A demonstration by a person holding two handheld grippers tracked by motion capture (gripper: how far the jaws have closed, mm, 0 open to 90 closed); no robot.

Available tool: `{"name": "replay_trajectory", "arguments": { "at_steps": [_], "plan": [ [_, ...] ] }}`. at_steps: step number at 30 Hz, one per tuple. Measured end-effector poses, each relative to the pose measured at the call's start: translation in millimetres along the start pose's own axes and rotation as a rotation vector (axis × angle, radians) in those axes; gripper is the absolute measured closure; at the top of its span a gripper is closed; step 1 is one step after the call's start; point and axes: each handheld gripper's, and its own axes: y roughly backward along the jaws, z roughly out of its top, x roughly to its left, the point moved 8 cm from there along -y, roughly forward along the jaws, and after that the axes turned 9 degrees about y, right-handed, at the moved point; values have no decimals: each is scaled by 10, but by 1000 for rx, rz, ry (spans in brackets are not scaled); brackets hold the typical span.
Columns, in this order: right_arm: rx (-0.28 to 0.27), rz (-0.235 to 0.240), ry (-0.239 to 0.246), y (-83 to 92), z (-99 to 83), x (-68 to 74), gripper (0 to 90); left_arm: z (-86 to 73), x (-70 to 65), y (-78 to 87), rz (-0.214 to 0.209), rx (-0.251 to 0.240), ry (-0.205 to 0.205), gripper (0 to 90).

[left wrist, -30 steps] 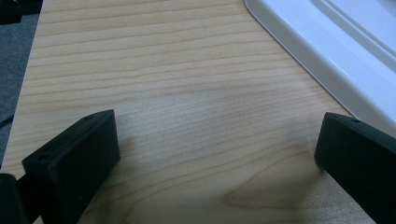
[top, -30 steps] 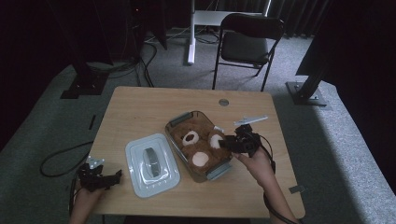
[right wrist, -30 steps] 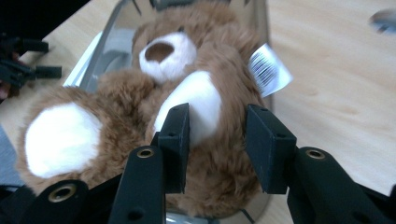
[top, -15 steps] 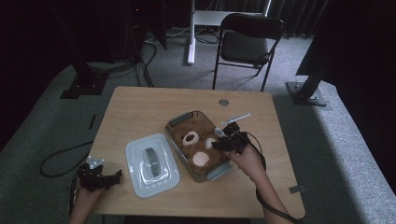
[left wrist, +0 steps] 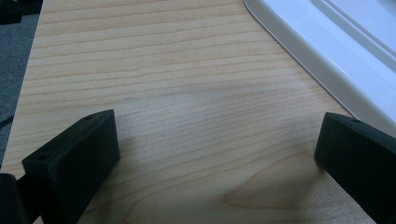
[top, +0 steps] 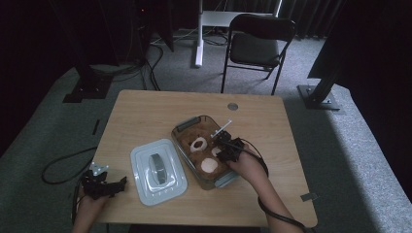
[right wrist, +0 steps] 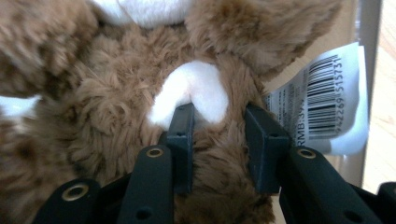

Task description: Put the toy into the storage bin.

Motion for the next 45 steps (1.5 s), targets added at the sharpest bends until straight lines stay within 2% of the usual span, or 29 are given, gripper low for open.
{"name": "replay_trajectory", "arguments": {
  "at_steps": [1, 4, 6, 8, 9, 12, 15, 17, 19, 21, 24, 26, 29, 34, 37, 39, 43, 45],
  "plan": [
    [12, -8, 8, -9, 1, 5, 655, 0, 0, 0, 0, 0, 0, 5],
    [-5, -17, 3, -11, 8, -3, 654, 0, 1, 0, 0, 1, -1, 6],
    [-67, -9, -23, 69, 6, -20, 629, 2, -2, -2, -1, -2, 2, 6],
    [-111, -1, -24, 164, 4, -32, 615, 4, -4, -3, -1, -4, 5, 6],
    [-111, -1, -24, 164, 4, -32, 615, 4, -4, -3, -1, -4, 5, 5],
    [-193, 4, -41, 321, 3, -55, 583, 4, -3, -3, -1, -4, 4, 5],
    [-248, 30, -67, 445, 3, -68, 545, 5, -2, -3, 0, -4, 3, 6],
    [-311, 67, -91, 619, 5, -60, 522, 4, -2, -3, -1, -4, 2, 6],
    [-358, 82, -90, 769, 6, -9, 504, 4, -2, -3, -1, -4, 3, 5],
    [-396, 122, -75, 887, 3, 104, 494, 2, -1, 0, -1, 0, 2, 6],
    [-415, 173, -36, 959, -27, 297, 487, 2, -2, 0, -1, 0, 2, 6],
    [-408, 195, -15, 948, -46, 405, 482, 2, -2, 0, -1, 0, 2, 5],
    [-373, 192, 20, 833, -54, 500, 482, 2, -2, 0, -1, 0, 2, 5],
    [-321, 192, 19, 585, 15, 496, 477, 5, -2, -3, 0, -4, 3, 5],
    [-244, 204, 30, 422, 48, 517, 476, 4, -2, -3, 0, -5, 2, 6],
    [-182, 210, 62, 283, 54, 581, 481, 4, -1, -3, 0, -4, 2, 6],
    [-111, 127, 122, 125, 89, 679, 469, 4, -1, -3, 0, -4, 2, 5],
    [-111, 117, 120, 118, 100, 689, 467, 4, -1, -3, 0, -4, 2, 6]
  ]
}}
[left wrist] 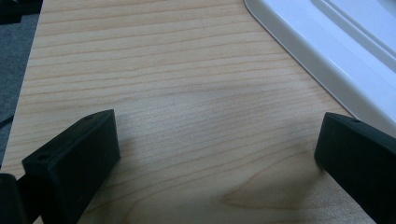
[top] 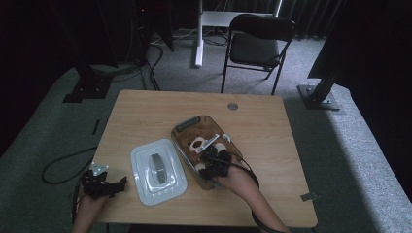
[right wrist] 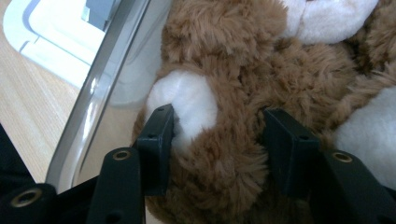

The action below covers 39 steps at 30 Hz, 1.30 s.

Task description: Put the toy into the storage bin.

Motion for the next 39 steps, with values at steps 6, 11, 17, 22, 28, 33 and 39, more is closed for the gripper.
{"name": "replay_trajectory", "arguments": {
  "at_steps": [6, 11, 17, 22, 28, 33, 39],
  "plan": [
    [-133, 60, -62, 181, 19, -54, 433, 1, 0, 0, 0, 0, 0, 6],
    [-283, 11, -148, 537, 32, -340, 346, 0, 0, 1, 0, 2, 1, 5],
    [-355, -161, -294, 726, -176, -843, 193, 1, 5, 1, 4, 0, 4, 6],
    [-320, -207, -382, 646, -476, -1155, 115, -1, 4, 2, 4, 2, 4, 5],
    [-256, -269, -442, 386, -804, -1368, 114, -1, 6, 2, 5, 2, 6, 6],
    [-232, -288, -463, 245, -969, -1405, 114, -1, 6, 2, 6, 1, 7, 6],
    [-218, -288, -475, 97, -1134, -1427, 114, -1, 5, 2, 5, 1, 7, 5]
  ]
}}
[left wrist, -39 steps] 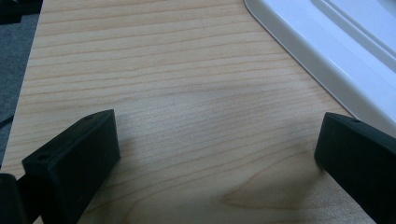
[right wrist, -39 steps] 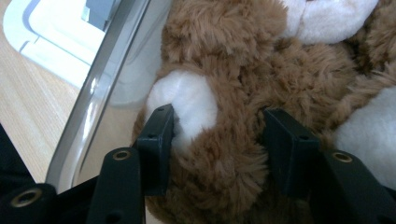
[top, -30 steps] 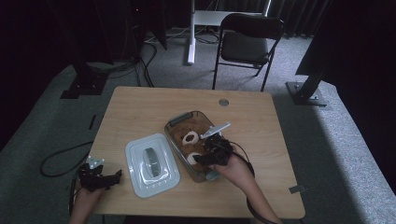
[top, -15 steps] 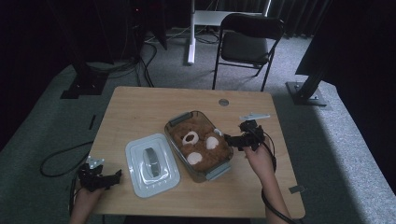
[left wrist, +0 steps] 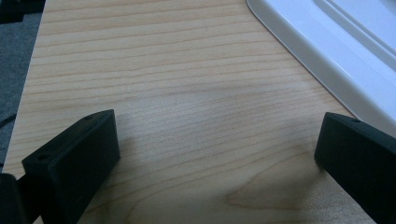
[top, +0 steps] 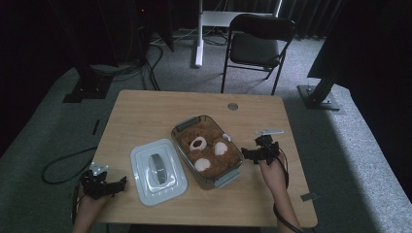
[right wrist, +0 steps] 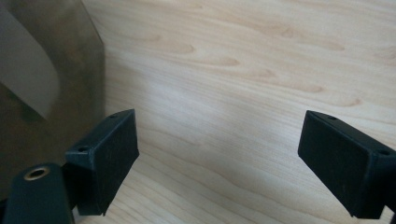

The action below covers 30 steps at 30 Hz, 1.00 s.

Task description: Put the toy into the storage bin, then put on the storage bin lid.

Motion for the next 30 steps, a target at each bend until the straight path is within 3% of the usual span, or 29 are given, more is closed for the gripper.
{"name": "replay_trajectory", "arguments": {
  "at_steps": [5, 8, 11, 14, 21, 25, 30],
  "plan": [
    [-12, -7, -20, -62, -79, -36, 114, 0, -1, 0, -1, 0, -2, 6],
    [-23, -6, -7, -84, -101, -25, 114, -10, -10, 11, -6, 8, -7, 6],
    [-22, -2, -4, -121, -135, -8, 115, -3, -24, 39, 2, 43, 17, 7],
    [-7, 11, 4, -192, -185, 28, 114, 31, -86, 103, -9, 37, 25, 29],
    [-3, 71, 38, -328, -239, 216, 123, 121, -443, 215, -94, 49, 3, 29],
    [-8, 82, 28, -336, -244, 235, 121, 200, -631, 232, -144, 36, 2, 29],
    [-28, 106, 32, -329, -249, 291, 122, 263, -894, 198, -234, 55, 3, 29]
  ]
}}
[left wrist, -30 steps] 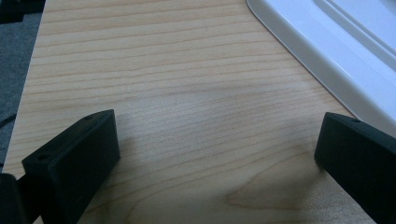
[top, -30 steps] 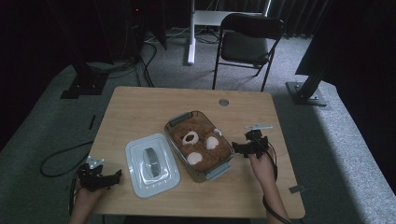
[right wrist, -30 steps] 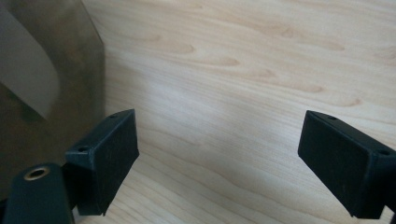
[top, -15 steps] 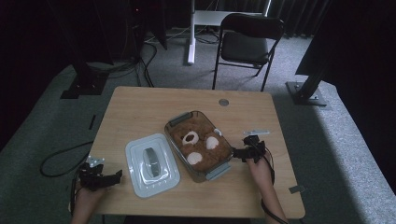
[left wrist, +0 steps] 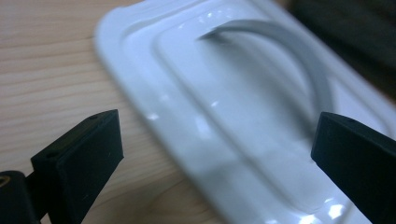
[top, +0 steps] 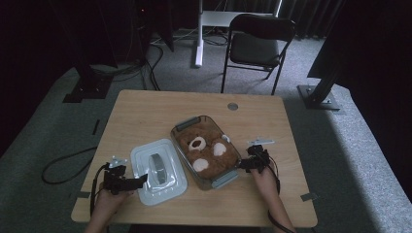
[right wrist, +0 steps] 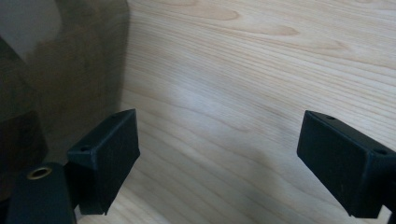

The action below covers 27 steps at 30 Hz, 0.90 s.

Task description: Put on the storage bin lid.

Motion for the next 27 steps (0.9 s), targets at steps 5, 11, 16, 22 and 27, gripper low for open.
{"name": "replay_trajectory", "arguments": {
  "at_steps": [5, 11, 16, 22, 27],
  "plan": [
    [-4, 22, 11, -6, -2, 121, 122, 75, -230, -79, -28, -2, -43, 29],
    [-9, 55, 34, -21, 5, 369, 122, 135, -398, -266, -20, 6, -84, 29],
    [-11, 73, 56, -22, 13, 560, 123, 134, -396, -399, 24, 27, -111, 61],
    [-22, 55, 28, -38, 28, 710, 124, 135, -292, -369, 5, -4, -97, 416],
    [-56, 40, 8, -55, 80, 749, 128, 138, -188, -328, -35, -24, -54, 583]
  ]
}}
